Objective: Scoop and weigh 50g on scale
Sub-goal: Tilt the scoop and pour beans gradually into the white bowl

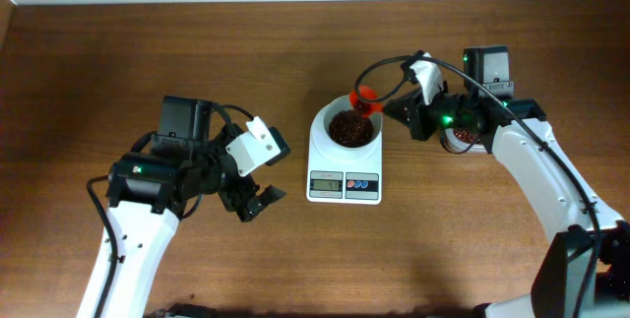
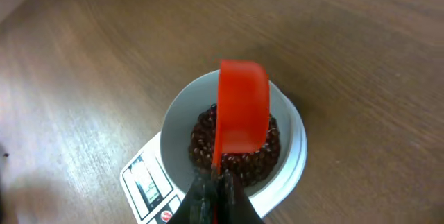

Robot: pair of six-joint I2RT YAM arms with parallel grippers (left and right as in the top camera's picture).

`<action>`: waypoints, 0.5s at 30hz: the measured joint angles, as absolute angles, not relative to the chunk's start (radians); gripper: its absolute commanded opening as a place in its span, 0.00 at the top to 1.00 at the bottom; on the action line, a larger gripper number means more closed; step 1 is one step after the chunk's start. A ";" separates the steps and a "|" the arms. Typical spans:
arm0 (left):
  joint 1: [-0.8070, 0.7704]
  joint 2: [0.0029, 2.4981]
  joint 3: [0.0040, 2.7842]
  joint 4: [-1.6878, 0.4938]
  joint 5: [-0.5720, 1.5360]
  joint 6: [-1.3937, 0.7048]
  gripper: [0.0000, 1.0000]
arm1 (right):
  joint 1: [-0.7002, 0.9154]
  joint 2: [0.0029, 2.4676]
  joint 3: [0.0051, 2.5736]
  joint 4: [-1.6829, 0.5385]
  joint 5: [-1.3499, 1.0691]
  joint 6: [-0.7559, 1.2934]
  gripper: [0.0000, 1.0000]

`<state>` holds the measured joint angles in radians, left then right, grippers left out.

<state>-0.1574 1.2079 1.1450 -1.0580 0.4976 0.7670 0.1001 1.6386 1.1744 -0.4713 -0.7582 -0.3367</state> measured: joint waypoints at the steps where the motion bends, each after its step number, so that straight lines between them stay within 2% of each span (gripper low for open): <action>1: -0.157 1.208 1.145 -1.058 0.498 0.767 0.01 | 0.100 1.639 1.174 -0.473 -0.760 -0.341 0.96; 15: -0.157 1.208 1.145 -1.058 0.498 0.767 0.01 | 0.100 1.639 1.174 -0.471 -0.801 -0.355 0.96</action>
